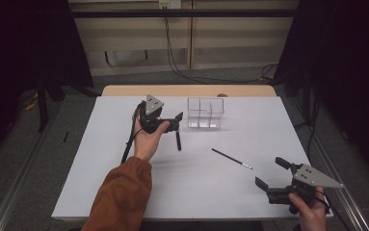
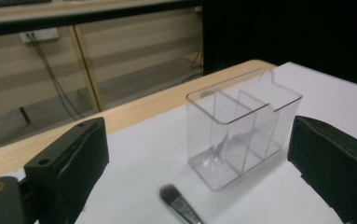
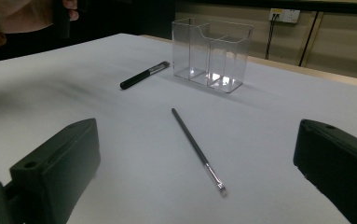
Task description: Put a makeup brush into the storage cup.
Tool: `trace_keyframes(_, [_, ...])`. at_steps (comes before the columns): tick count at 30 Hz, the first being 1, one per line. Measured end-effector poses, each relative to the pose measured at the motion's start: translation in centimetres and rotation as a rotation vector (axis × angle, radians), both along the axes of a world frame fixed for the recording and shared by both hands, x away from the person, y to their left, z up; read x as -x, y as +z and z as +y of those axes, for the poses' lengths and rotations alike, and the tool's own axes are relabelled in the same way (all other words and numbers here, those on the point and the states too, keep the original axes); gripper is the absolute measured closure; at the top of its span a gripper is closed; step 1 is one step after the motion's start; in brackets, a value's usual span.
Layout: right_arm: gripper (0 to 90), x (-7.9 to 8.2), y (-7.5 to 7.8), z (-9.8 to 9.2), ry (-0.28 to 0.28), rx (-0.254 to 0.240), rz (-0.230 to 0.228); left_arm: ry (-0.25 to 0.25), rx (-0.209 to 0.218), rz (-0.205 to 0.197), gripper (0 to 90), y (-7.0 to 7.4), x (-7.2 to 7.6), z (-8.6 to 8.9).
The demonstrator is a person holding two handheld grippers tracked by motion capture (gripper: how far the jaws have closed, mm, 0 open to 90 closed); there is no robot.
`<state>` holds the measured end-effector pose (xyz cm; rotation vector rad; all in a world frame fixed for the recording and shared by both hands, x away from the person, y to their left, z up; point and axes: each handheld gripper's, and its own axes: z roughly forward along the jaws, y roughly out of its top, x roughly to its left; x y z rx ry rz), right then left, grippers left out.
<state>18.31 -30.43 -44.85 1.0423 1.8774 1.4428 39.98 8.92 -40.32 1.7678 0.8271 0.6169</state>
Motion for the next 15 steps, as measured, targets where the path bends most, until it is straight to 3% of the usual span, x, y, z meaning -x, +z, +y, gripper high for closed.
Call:
trace_keyframes(7, [0.0, 0.0, 0.0, 0.0, 0.001, 0.001, 0.003, 0.0, -0.01, 0.047, 4.7, -0.6, -1.1, -0.6])
trace_keyframes(8, [0.0, 0.1, 0.0, 0.0, 0.0, 0.003, 0.005, -0.02, -0.017, 0.065, 2.9, -0.8, -1.3, -0.8])
trace_keyframes(10, [0.0, 0.0, 0.0, 0.0, 0.001, 0.003, 0.007, -0.019, -0.036, 0.152, 3.3, -1.1, -1.8, -1.2])
trace_keyframes(11, [0.0, 0.1, 0.0, 0.0, 0.001, 0.004, 0.006, -0.019, -0.036, 0.152, 3.3, -1.1, -1.8, -1.2])
trace_keyframes(13, [0.0, 0.1, 0.0, 0.0, 0.002, 0.003, 0.008, -0.013, -0.081, 0.134, 2.8, -1.3, -1.8, -1.4])
trace_keyframes(15, [0.0, 0.1, 0.0, 0.0, 0.002, 0.004, 0.008, -0.015, -0.102, 0.144, 2.8, -1.4, -1.8, -1.6])
